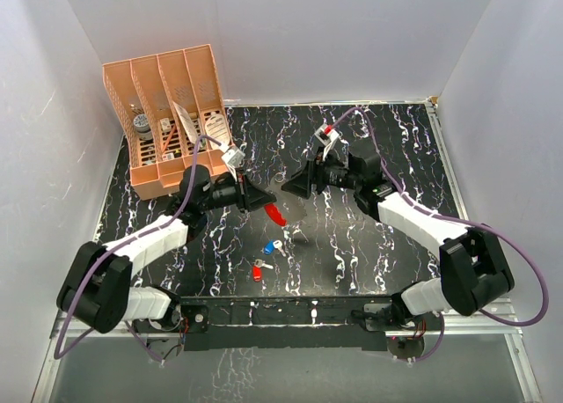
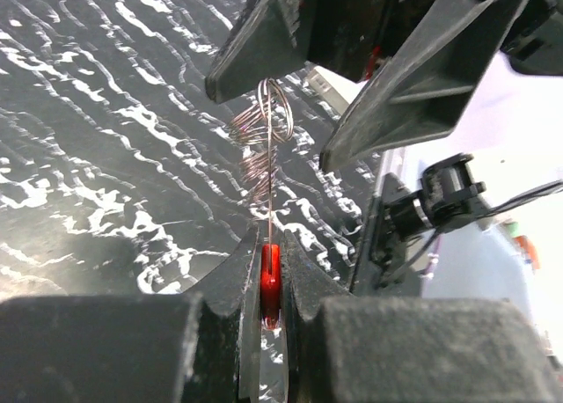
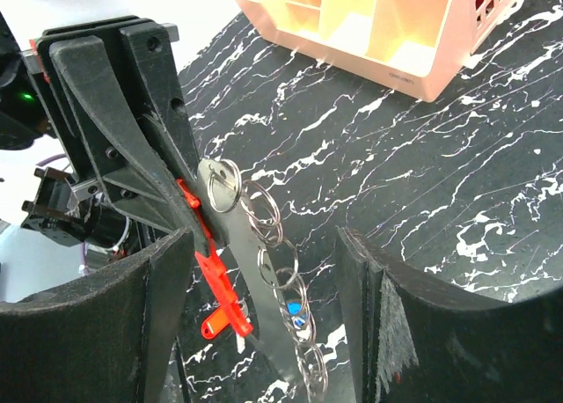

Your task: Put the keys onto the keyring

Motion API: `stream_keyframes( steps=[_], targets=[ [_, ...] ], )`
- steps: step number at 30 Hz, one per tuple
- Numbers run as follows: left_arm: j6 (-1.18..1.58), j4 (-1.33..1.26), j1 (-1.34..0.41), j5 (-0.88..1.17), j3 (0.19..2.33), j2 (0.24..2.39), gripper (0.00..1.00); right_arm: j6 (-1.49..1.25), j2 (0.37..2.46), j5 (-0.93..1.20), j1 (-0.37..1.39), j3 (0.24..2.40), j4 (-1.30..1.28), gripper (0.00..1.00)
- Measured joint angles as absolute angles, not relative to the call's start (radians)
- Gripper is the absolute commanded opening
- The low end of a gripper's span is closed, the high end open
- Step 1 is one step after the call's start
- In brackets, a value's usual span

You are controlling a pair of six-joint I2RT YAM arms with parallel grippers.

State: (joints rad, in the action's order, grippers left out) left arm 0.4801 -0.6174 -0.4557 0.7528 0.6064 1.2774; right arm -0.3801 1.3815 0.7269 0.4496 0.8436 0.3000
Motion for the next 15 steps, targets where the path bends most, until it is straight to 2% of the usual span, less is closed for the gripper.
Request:
stream_keyframes(
  steps=[7,10,11,15],
  targets=[
    [0.752,-0.98,-0.418,0.824,0.522,1.388,0.0,-0.402,1.379,0.773,0.402,0.802,0.336,0.64],
    [0.898,-1.187,-0.376,0.843,0.485,1.465,0.0,-0.448,1.377,0.813,0.342,0.769,0.383,0.64],
    [1.015,-1.353,-0.345,0.849,0.466,1.536,0.0,-0.488,1.374,0.844,0.298,0.743,0.424,0.64],
    [1.115,-1.462,-0.329,0.843,0.464,1.59,0.0,-0.528,1.374,0.88,0.286,0.728,0.46,0.65]
  ],
)
